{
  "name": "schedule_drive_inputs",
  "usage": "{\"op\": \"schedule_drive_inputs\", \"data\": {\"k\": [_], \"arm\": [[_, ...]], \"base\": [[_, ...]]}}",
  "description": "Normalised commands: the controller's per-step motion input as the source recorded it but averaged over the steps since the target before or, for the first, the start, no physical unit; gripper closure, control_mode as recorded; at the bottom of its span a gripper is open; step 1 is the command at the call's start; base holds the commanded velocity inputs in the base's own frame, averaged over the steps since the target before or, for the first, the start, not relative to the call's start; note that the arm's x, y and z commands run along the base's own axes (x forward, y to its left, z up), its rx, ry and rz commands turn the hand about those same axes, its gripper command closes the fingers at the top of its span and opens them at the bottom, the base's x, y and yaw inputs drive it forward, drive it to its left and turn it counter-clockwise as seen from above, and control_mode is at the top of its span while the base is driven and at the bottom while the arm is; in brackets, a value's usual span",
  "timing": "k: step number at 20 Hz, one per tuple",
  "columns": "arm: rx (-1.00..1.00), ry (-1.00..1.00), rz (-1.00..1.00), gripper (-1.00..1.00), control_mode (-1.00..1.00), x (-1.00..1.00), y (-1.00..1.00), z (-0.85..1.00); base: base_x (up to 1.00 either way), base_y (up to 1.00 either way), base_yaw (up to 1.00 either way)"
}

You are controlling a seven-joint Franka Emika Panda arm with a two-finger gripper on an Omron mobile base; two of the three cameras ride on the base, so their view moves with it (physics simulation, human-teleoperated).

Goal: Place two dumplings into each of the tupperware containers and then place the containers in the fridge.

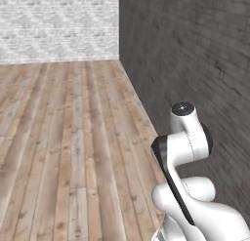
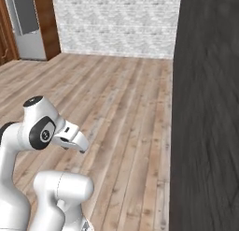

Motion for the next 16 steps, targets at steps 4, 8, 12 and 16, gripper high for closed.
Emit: {"op": "schedule_drive_inputs", "data": {"k": [4,8,12,16], "arm": [[0.0,0.0,0.0,-1.0,1.0,0.0,0.0,0.0],[0.0,0.0,0.0,-1.0,1.0,0.0,0.0,0.0],[0.0,0.0,0.0,-1.0,1.0,0.0,0.0,0.0],[0.0,0.0,0.0,-1.0,1.0,0.0,0.0,0.0]], "base": [[-1.0,-0.32,0.0],[-1.0,-0.13,0.0],[-1.0,0.0,0.0],[-1.0,0.02,0.0]]}}
